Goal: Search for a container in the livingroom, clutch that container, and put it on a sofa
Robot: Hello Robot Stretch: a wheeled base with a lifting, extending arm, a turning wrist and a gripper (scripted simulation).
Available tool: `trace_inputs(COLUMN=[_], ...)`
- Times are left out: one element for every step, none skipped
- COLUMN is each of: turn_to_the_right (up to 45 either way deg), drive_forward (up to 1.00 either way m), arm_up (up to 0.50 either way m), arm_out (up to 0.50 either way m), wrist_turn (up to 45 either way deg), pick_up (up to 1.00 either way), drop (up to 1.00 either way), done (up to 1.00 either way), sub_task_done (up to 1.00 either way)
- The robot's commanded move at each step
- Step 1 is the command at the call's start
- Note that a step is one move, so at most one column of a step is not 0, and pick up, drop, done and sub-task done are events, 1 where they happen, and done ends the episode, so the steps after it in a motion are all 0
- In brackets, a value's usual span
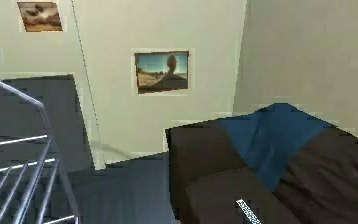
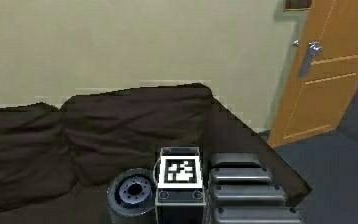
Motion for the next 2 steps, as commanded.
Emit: trace_inputs(turn_to_the_right=[0.0, 45.0], drive_forward=[0.05, 0.00], arm_up=[0.00, 0.00], arm_out=[0.00, 0.00], wrist_turn=[0.0, 0.0], pick_up=[0.00, 0.00], drop=[0.00, 0.00], done=[0.00, 0.00], sub_task_done=[0.00, 0.00])
